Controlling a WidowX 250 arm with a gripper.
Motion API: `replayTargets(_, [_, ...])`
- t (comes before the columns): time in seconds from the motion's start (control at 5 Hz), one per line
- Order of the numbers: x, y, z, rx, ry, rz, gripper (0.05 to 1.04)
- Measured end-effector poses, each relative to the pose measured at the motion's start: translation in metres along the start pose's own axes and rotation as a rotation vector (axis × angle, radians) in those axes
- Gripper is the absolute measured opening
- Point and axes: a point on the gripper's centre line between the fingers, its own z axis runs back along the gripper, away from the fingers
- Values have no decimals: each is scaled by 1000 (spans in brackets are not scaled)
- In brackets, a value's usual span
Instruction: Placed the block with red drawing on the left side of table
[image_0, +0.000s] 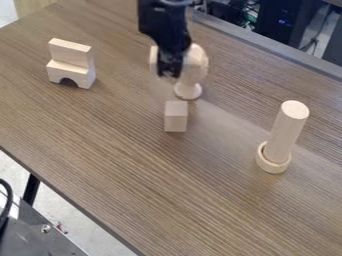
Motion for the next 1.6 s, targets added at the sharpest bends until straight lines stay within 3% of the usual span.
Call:
replayTargets(0.2, [12,-10,1,-6,38,-88,565])
replayTargets(0.4, [22,-30,5,-43,111,-246,565])
replayTargets(0.8, [38,-68,-30,-10,168,-760,565])
replayTargets(1.0, [43,-84,-43,-13,149,-979,565])
replayTargets(1.2, [45,-88,-62,-30,116,-1062,565])
replayTargets(1.6, [40,-84,-108,30,136,-1323,565])
